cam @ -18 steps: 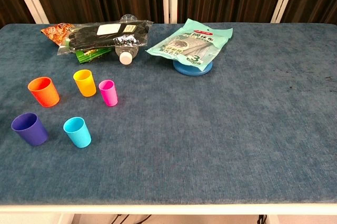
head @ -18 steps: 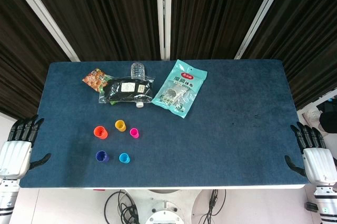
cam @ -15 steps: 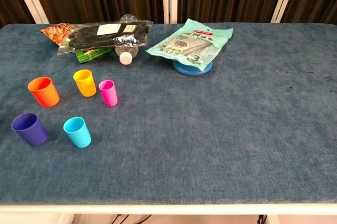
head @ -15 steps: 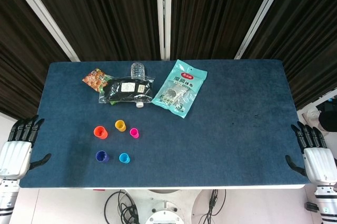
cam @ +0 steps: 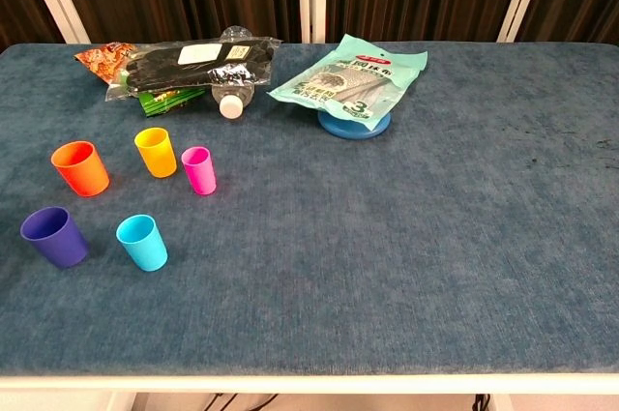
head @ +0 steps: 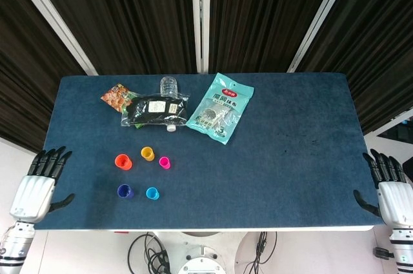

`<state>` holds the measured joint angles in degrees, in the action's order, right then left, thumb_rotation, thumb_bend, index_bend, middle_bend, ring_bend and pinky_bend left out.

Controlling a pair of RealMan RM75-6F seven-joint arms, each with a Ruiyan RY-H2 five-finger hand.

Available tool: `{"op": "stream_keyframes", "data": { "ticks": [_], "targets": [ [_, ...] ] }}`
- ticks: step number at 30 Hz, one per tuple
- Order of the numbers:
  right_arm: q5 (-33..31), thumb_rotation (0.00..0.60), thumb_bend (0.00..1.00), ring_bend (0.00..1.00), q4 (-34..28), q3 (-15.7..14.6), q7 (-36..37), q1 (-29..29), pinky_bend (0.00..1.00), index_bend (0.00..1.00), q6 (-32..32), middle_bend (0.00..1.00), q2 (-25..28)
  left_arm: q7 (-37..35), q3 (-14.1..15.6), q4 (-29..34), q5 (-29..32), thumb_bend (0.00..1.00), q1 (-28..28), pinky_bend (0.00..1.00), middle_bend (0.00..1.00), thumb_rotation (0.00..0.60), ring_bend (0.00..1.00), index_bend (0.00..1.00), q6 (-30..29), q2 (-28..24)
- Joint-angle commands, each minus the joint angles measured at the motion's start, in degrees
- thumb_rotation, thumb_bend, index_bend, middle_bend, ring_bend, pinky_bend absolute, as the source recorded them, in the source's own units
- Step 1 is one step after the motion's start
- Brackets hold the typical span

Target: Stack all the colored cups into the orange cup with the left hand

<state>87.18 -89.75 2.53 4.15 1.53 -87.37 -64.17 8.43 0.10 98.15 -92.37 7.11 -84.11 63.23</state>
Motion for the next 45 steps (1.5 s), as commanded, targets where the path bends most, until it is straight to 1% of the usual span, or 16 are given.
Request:
{"op": "stream_keyframes", "data": {
  "ticks": [1, 5, 9, 13, 18, 22, 27, 34, 37, 41, 45],
  "targets": [
    [-0.3, 0.600, 0.24, 0.00, 0.0, 0.3, 0.4, 0.0, 0.00, 0.00, -0.2, 0.00, 0.1, 0.2, 0.6, -0.5, -1.3, 0.15, 1.1, 0.00, 0.00, 0.600, 0.00, 0.07, 1.5, 0.6],
    [-0.1, 0.600, 0.25, 0.00, 0.3, 0.3, -0.3, 0.2, 0.00, 0.00, 0.3, 0.00, 0.4, -0.4, 1.2, -1.8, -2.9, 0.16, 2.1, 0.00, 0.04, 0.600, 0.00, 0.09, 2.7, 2.4],
    [0.5, 0.600, 0.25, 0.00, 0.3, -0.1, -0.7, 0.4, 0.00, 0.00, 0.6, 0.00, 0.7, 0.4, 2.1, -3.2, -3.4, 0.16, 3.1, 0.00, 0.07, 0.600, 0.09, 0.12, 5.2, 4.5],
    [-0.1, 0.600, 0.25, 0.00, 0.3, 0.2, 0.2, 0.6, 0.00, 0.00, 1.1, 0.00, 0.8, 1.4, 2.8, -5.1, -3.4, 0.17, 3.7, 0.00, 0.11, 0.600, 0.11, 0.16, 7.0, 7.0],
    [-0.3, 0.600, 0.25, 0.00, 0.1, 0.6, 0.9, 0.7, 0.00, 0.00, 1.1, 0.00, 1.5, 2.5, 3.4, -5.5, -2.5, 0.17, 4.5, 0.00, 0.13, 0.600, 0.12, 0.21, 9.4, 8.8],
    [-0.5, 0.600, 0.26, 0.00, -0.1, 0.9, 1.2, 1.0, 0.00, 0.00, 1.5, 0.00, 2.4, 3.2, 3.2, -5.6, -1.3, 0.17, 5.4, 0.10, 0.14, 0.600, 0.12, 0.22, 11.4, 9.6],
    [0.3, 0.600, 0.26, 0.00, -1.3, 0.6, 0.3, 1.6, 0.00, 0.00, 2.2, 0.00, 3.7, 3.2, 2.7, -4.9, 1.0, 0.17, 6.4, 0.10, 0.16, 0.600, 0.15, 0.22, 13.6, 10.1],
    [-0.4, 0.600, 0.26, 0.00, -1.7, 0.6, 0.2, 1.7, 0.00, 0.00, 2.7, 0.00, 3.3, 4.2, 2.4, -4.3, 2.0, 0.21, 7.8, 0.12, 0.20, 0.600, 0.15, 0.24, 15.4, 11.2],
    [-0.4, 0.600, 0.26, 0.00, -1.7, 0.7, 0.4, 1.6, 0.00, 0.00, 2.4, 0.00, 3.2, 4.6, 2.5, -3.8, 2.2, 0.23, 8.5, 0.13, 0.22, 0.600, 0.15, 0.26, 16.4, 11.5],
    [-0.1, 0.600, 0.26, 0.00, -1.8, 0.5, 0.3, 1.6, 0.00, 0.00, 2.3, 0.00, 3.3, 5.3, 2.5, -4.0, 2.4, 0.24, 9.2, 0.20, 0.26, 0.600, 0.21, 0.29, 17.1, 12.6],
    [-0.2, 0.600, 0.26, 0.00, -1.9, 0.5, 0.5, 1.5, 0.00, 0.00, 2.2, 0.00, 3.5, 5.9, 2.6, -4.8, 2.5, 0.25, 9.6, 0.21, 0.27, 0.600, 0.22, 0.30, 17.6, 14.1]
  ]
}}
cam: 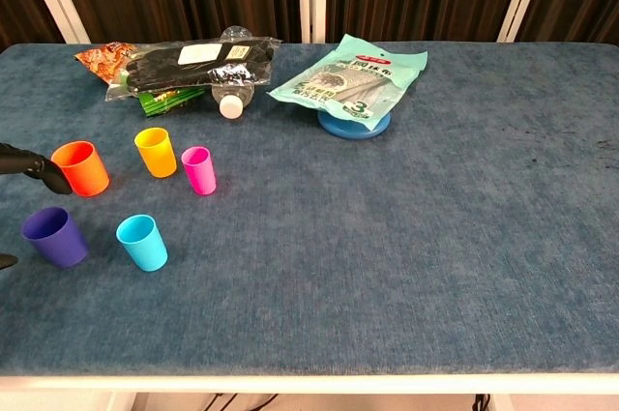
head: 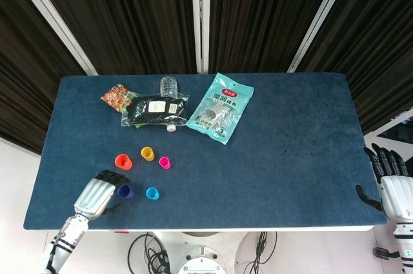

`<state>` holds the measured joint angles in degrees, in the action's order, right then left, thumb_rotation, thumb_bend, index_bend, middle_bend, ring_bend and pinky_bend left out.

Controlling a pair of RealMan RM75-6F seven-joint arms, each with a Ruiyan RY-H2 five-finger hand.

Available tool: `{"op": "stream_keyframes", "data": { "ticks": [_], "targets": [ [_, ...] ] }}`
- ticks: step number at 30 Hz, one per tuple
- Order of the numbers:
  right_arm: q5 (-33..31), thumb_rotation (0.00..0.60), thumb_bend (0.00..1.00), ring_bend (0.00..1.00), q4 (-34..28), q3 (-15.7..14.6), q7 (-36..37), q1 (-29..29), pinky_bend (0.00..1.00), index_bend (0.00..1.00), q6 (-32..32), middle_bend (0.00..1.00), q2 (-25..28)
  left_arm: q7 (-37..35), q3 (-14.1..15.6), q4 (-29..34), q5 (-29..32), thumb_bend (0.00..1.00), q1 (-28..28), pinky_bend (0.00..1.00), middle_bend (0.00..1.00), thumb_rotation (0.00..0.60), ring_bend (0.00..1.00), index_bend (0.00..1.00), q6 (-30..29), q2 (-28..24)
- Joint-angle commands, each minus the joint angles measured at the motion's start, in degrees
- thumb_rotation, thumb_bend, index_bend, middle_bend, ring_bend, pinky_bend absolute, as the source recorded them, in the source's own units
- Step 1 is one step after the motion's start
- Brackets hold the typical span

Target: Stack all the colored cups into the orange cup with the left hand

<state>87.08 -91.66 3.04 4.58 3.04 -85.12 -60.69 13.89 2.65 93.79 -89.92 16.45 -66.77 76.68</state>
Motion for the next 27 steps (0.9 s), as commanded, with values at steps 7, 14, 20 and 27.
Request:
{"op": "stream_keyframes", "data": {
  "ticks": [7, 14, 20, 27],
  "targets": [
    [-0.3, 0.600, 0.26, 0.00, 0.0, 0.0, 0.5, 0.0, 0.00, 0.00, 0.2, 0.00, 0.1, 3.7, -0.2, -1.9, 1.1, 0.26, 0.8, 0.23, 0.30, 0.600, 0.29, 0.32, 0.6, 3.0],
    [-0.5, 0.600, 0.26, 0.00, 0.2, -0.1, 0.6, -0.1, 0.00, 0.00, 0.3, 0.00, 0.0, 7.2, -0.6, -3.2, 2.5, 0.27, 0.6, 0.26, 0.33, 0.600, 0.38, 0.35, -0.4, 4.4],
    [-0.9, 0.600, 0.26, 0.00, 0.3, -0.2, 0.7, 0.0, 0.00, 0.00, 0.8, 0.00, -0.2, 7.6, -0.5, -3.2, 2.6, 0.29, 1.0, 0.27, 0.38, 0.600, 0.43, 0.40, -0.3, 4.4],
    [-1.6, 0.600, 0.27, 0.00, 0.0, 0.0, 0.5, -0.1, 0.00, 0.00, 1.0, 0.00, -0.2, 7.5, -0.7, -3.4, 3.1, 0.31, 1.4, 0.31, 0.42, 0.600, 0.48, 0.44, -0.4, 4.7]
  ]
}}
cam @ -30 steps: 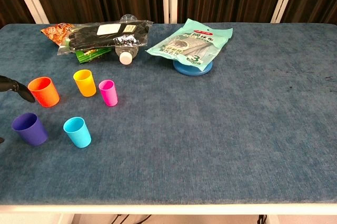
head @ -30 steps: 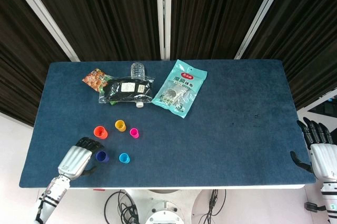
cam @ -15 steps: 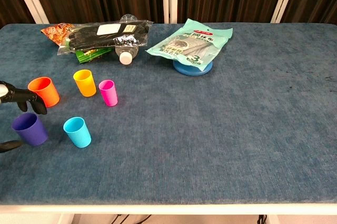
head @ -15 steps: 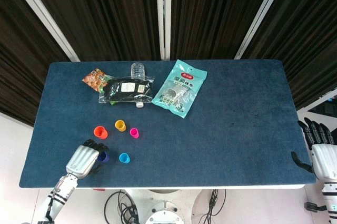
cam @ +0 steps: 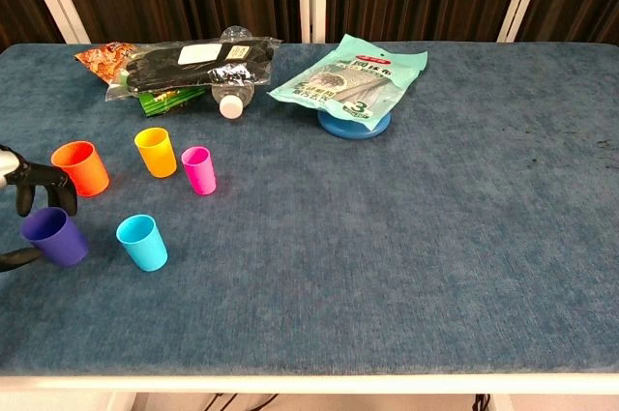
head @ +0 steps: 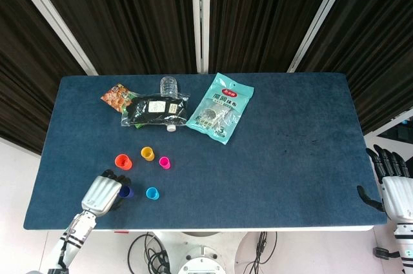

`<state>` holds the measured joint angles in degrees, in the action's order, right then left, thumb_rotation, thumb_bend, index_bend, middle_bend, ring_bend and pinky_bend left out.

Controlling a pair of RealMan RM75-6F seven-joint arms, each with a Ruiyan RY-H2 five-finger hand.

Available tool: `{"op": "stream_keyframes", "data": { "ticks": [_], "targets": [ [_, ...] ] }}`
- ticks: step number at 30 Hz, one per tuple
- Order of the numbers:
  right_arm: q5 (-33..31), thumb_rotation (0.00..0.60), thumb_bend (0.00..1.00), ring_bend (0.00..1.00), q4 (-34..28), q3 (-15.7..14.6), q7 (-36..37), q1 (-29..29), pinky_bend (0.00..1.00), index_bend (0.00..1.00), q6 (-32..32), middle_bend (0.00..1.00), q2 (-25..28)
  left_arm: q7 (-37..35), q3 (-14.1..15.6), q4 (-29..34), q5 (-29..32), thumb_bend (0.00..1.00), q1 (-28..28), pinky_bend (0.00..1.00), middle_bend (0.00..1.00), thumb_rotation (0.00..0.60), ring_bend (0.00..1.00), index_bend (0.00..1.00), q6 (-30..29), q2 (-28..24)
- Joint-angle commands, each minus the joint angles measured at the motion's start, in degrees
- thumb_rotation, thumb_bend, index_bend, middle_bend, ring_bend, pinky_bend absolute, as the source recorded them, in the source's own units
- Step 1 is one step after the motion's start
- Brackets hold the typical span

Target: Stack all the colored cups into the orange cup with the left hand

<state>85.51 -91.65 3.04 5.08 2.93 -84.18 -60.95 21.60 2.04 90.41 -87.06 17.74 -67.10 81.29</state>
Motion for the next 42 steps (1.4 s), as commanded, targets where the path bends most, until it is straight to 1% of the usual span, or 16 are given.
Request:
{"op": "stream_keyframes", "data": {
  "ticks": [1, 5, 9, 12, 14, 17, 19, 22, 27, 33, 42],
  "targets": [
    [0.0, 0.600, 0.27, 0.00, 0.0, 0.0, 0.1, 0.0, 0.00, 0.00, 0.0, 0.00, 0.1, -0.3, -0.2, 0.0, 0.3, 0.31, 0.2, 0.31, 0.43, 0.600, 0.48, 0.44, -0.1, 0.0],
    [-0.1, 0.600, 0.27, 0.00, 0.0, 0.0, 0.2, -0.1, 0.00, 0.00, -0.1, 0.00, 0.2, -0.8, -0.2, 1.5, 0.2, 0.32, 0.1, 0.31, 0.44, 0.600, 0.49, 0.45, -0.8, -0.8],
    [0.3, 0.600, 0.27, 0.00, -0.4, 0.0, 0.2, -0.1, 0.00, 0.00, -0.4, 0.00, 0.6, -1.8, -0.7, 5.7, -0.6, 0.32, -0.6, 0.31, 0.44, 0.600, 0.49, 0.45, -3.6, -3.6],
    [0.9, 0.600, 0.27, 0.00, -0.7, -0.1, -0.1, -0.1, 0.00, 0.00, -0.7, 0.00, 0.7, -1.3, -1.8, 8.7, -1.1, 0.32, -1.1, 0.31, 0.44, 0.600, 0.49, 0.45, -6.4, -6.4],
    [1.7, 0.600, 0.27, 0.00, -0.7, -0.4, -0.2, -0.1, 0.00, 0.00, -0.9, 0.00, 0.5, -0.5, -3.2, 10.1, -0.7, 0.32, -1.2, 0.31, 0.45, 0.600, 0.49, 0.46, -8.0, -8.1],
    [2.8, 0.600, 0.27, 0.00, -0.4, -1.0, -0.4, 0.0, 0.00, 0.00, -0.7, 0.00, 0.1, -0.7, -5.5, 11.1, 1.4, 0.32, -0.9, 0.30, 0.46, 0.600, 0.49, 0.47, -8.9, -9.8],
    [3.1, 0.600, 0.27, 0.00, -0.3, -1.3, -0.6, 0.0, 0.00, 0.00, -0.5, 0.00, -0.2, -1.0, -6.8, 11.1, 3.1, 0.32, -0.4, 0.30, 0.46, 0.600, 0.49, 0.47, -8.5, -10.5],
    [3.4, 0.600, 0.27, 0.00, -0.1, -1.5, -0.5, -0.1, 0.00, 0.00, -0.8, 0.00, -0.5, -1.6, -7.8, 9.9, 5.1, 0.32, 0.6, 0.30, 0.46, 0.600, 0.49, 0.47, -6.9, -10.5],
    [3.5, 0.600, 0.27, 0.00, 0.4, -1.6, -0.1, -0.4, 0.00, 0.00, -1.1, 0.00, -0.7, -2.4, -7.7, 7.3, 7.0, 0.32, 2.3, 0.30, 0.46, 0.600, 0.49, 0.47, -3.4, -8.9],
    [3.3, 0.600, 0.27, 0.00, 0.6, -1.5, 0.3, -0.5, 0.00, 0.00, -1.3, 0.00, -0.5, -3.3, -8.3, 6.0, 7.4, 0.32, 4.2, 0.30, 0.46, 0.600, 0.49, 0.47, -1.6, -6.9],
    [3.2, 0.600, 0.27, 0.00, 0.8, -1.6, 0.8, -0.6, 0.00, 0.00, -1.5, 0.00, -0.6, -3.1, -9.0, 3.0, 11.2, 0.32, 6.5, 0.30, 0.46, 0.600, 0.49, 0.47, 1.9, -5.1]
  ]
}}
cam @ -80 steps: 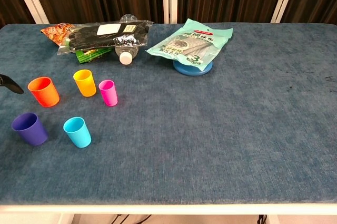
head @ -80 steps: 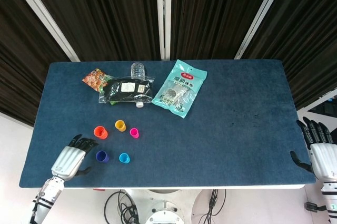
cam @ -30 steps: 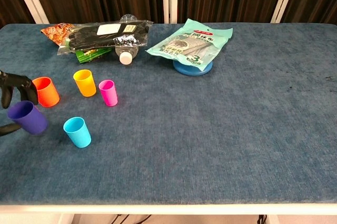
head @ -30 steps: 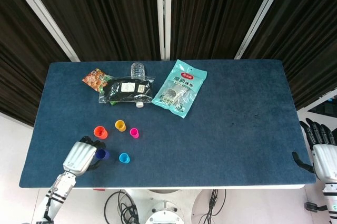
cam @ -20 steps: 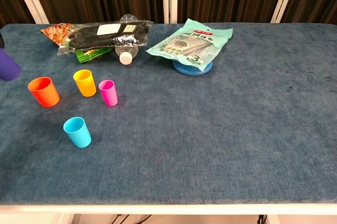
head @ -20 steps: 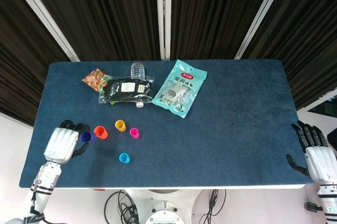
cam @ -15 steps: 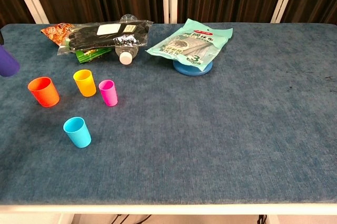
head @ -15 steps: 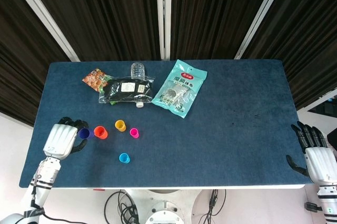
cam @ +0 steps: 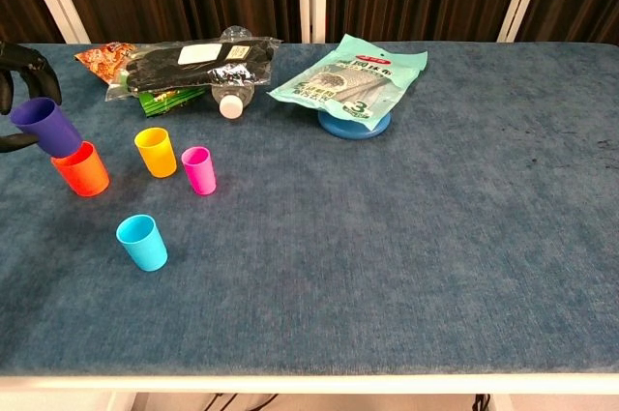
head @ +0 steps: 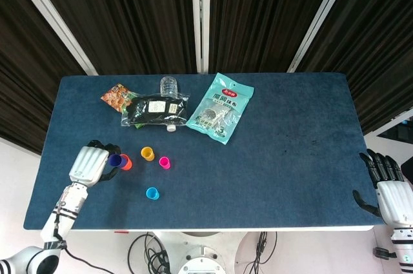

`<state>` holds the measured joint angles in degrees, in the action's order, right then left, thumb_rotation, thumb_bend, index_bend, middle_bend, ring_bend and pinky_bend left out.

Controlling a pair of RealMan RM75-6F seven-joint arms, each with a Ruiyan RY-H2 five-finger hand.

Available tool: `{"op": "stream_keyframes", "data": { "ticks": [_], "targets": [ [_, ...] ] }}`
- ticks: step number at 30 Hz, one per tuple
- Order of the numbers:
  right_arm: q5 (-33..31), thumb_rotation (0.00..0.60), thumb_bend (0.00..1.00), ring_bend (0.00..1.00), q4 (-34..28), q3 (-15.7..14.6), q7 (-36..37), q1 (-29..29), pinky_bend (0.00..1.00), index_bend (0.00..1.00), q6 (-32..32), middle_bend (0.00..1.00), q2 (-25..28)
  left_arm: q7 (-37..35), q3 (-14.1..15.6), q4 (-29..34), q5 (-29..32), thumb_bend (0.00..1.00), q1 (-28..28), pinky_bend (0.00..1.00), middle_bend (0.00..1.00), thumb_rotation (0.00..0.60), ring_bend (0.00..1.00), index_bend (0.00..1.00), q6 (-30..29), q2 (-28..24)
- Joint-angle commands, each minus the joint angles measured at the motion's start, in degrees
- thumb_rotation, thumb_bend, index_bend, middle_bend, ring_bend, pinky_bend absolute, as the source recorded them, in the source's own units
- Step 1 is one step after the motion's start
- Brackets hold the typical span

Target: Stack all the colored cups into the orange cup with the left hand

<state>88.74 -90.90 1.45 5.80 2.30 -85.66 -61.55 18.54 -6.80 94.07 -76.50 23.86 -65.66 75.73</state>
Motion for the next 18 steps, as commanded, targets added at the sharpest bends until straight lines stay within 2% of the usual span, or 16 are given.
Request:
{"op": "stream_keyframes", "data": {
  "ticks": [1, 11, 18],
  "targets": [
    [-0.1, 0.600, 0.27, 0.00, 0.1, 0.0, 0.1, 0.0, 0.00, 0.00, 0.1, 0.00, 0.0, 0.1, -0.2, -1.1, 1.1, 0.32, 0.5, 0.30, 0.46, 0.600, 0.49, 0.47, 0.7, 0.6],
    [-0.3, 0.600, 0.27, 0.00, 0.2, 0.1, 0.1, 0.2, 0.00, 0.00, 0.4, 0.00, 0.0, -0.3, 0.0, -2.8, 3.5, 0.31, 1.2, 0.29, 0.45, 0.600, 0.48, 0.44, 1.6, 1.8],
    [-0.4, 0.600, 0.27, 0.00, 0.3, 0.1, 0.3, 0.2, 0.00, 0.00, 0.6, 0.00, -0.1, -2.1, 0.4, -3.9, 3.2, 0.31, 1.5, 0.28, 0.35, 0.600, 0.39, 0.35, 1.8, 2.0]
  ]
}}
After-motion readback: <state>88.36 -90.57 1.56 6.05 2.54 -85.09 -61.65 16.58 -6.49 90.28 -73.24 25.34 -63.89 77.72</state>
